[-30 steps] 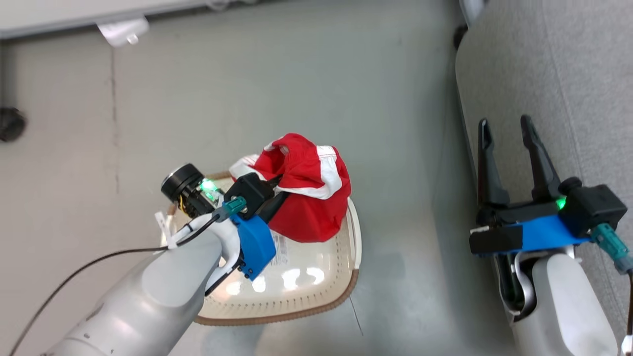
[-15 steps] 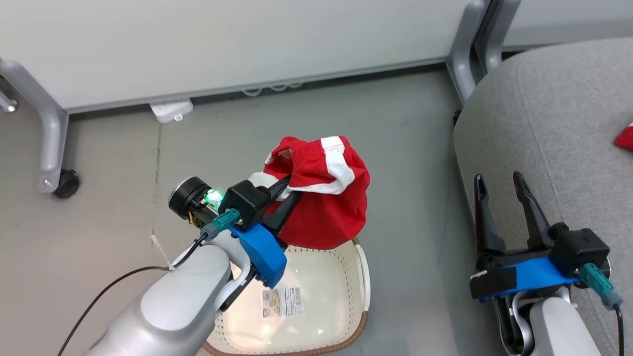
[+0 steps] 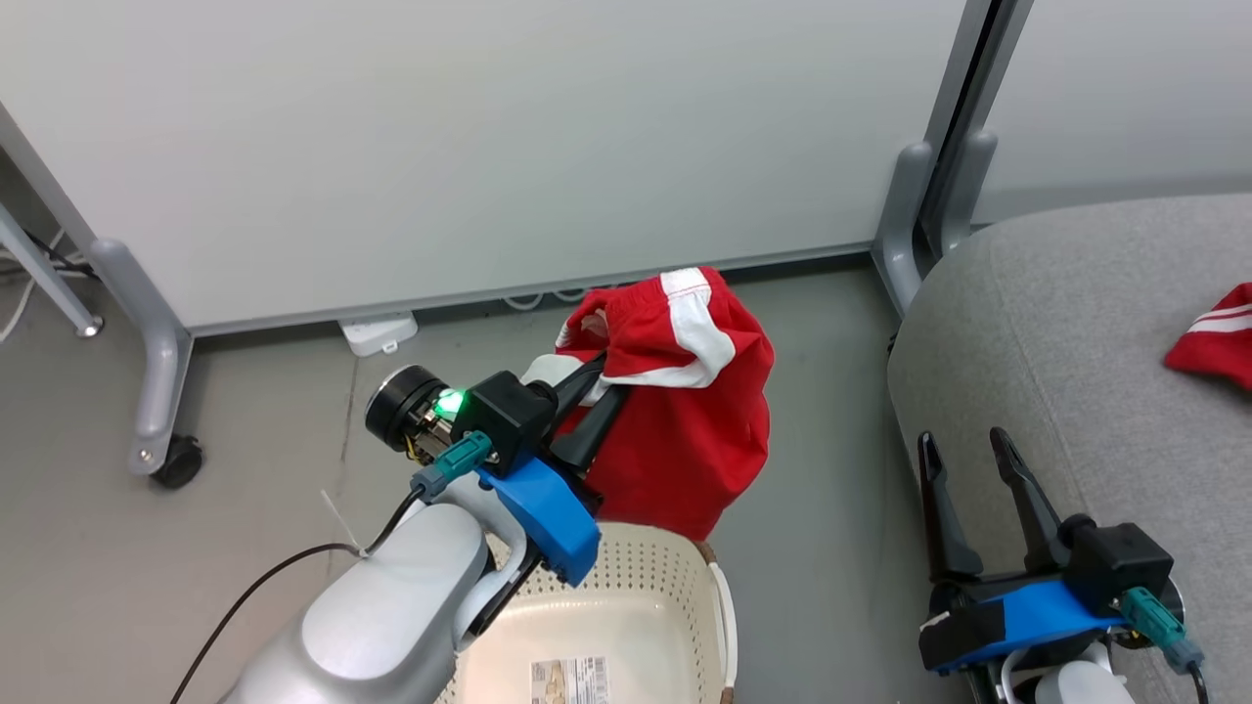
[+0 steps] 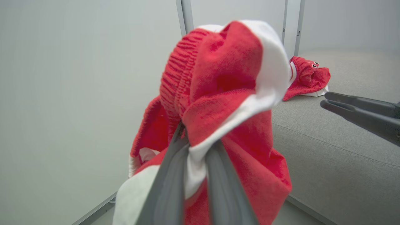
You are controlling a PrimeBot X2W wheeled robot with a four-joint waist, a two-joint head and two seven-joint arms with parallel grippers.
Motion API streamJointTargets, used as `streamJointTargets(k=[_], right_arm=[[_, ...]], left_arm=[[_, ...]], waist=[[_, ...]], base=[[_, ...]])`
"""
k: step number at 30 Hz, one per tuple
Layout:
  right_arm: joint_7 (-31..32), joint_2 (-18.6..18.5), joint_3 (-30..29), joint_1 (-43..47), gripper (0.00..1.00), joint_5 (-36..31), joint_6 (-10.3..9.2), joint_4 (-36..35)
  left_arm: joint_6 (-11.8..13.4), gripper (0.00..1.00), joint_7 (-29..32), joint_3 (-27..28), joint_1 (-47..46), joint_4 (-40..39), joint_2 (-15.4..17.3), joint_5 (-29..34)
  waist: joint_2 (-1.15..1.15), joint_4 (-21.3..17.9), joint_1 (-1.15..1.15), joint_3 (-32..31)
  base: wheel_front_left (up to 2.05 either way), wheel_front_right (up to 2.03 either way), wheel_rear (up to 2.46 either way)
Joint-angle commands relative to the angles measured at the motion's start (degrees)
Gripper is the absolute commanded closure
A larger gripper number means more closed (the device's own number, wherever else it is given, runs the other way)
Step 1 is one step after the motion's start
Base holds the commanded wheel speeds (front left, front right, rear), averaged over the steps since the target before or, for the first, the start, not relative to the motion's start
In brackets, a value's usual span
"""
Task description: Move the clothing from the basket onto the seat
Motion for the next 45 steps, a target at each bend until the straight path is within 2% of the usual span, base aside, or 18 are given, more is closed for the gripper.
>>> streamJointTargets(k=[1,15,25,35,45], right_arm=[[0.0,0.0,0.1,1.1,0.0,0.1,-0.04,0.1],[0.0,0.0,3.3,3.3,0.0,0.5,-0.04,-0.6],[0.0,-1.1,11.9,1.1,0.0,0.4,-0.04,-1.4],[0.0,-3.3,20.5,-6.3,0.0,1.3,-0.04,3.0],[0.0,-2.8,25.6,-15.5,0.0,1.8,-0.05,9.6]], left_arm=[[0.4,1.0,-0.2,0.1,0.8,-0.4,-0.1,-0.4],[1.5,1.0,1.2,-0.5,1.8,-3.5,0.3,-1.2],[2.0,1.0,1.6,-0.9,1.8,-4.6,0.8,-1.4],[2.2,1.0,1.5,-1.2,0.2,-5.1,0.8,-1.2],[1.8,1.0,1.3,-2.0,-0.7,-5.2,0.3,-1.0]], waist=[[0.0,-0.2,0.01,-1.3],[0.0,-0.3,0.01,-4.1],[0.0,-0.4,0.01,-3.7],[0.0,0.1,0.01,-2.0],[0.0,1.0,0.01,-0.3]], base=[[0.0,0.0,0.0],[0.0,0.0,0.0],[0.0,0.0,0.0],[0.0,0.0,0.0],[0.0,0.0,0.0]])
